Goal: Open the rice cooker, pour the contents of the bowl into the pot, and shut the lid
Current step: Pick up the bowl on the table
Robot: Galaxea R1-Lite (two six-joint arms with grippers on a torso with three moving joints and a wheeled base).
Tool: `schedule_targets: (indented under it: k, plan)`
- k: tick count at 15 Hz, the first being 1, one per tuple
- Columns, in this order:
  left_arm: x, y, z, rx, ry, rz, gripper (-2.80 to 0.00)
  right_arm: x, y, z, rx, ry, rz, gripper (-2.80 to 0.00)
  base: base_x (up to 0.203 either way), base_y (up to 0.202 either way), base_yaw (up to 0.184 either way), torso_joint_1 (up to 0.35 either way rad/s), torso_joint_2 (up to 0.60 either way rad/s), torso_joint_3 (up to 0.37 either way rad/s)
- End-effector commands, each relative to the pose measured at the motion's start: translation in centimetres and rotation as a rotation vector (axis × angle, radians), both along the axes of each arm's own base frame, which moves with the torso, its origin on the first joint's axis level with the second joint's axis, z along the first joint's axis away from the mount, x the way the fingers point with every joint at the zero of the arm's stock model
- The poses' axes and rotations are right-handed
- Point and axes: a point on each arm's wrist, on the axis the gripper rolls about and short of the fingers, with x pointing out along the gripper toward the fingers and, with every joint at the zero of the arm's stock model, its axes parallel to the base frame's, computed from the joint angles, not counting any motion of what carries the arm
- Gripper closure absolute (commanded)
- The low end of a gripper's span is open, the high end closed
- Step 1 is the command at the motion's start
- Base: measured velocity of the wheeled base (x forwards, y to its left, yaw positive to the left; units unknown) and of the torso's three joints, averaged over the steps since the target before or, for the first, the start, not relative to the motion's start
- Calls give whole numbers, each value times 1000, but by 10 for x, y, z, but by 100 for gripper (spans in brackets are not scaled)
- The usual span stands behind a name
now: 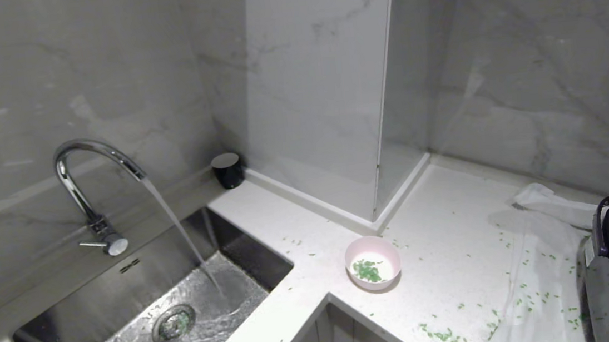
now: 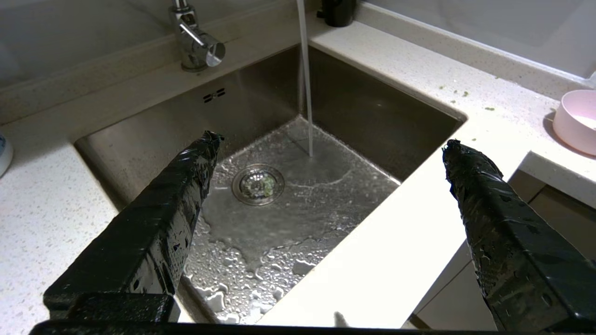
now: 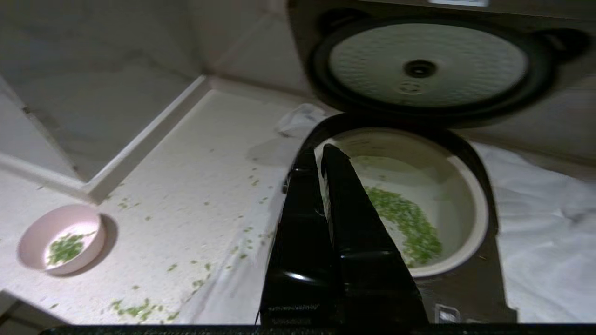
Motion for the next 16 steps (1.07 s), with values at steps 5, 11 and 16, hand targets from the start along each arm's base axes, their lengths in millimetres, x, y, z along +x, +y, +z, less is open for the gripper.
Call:
schedule_targets:
  k: [5, 11, 16]
  plan:
    - [0, 0, 0, 0, -2, 0, -280, -63, 5, -32, -137, -178, 92, 0, 0, 0, 0, 0, 0, 0]
    - [0, 0, 1, -1, -9, 7, -280, -44, 9, -135, -90, -66, 373, 0, 0, 0, 0, 0, 0, 0]
    - [0, -3, 57, -9, -74, -134, -280, -20, 11, -169, -58, -118, 448, 0, 0, 0, 0, 0, 0, 0]
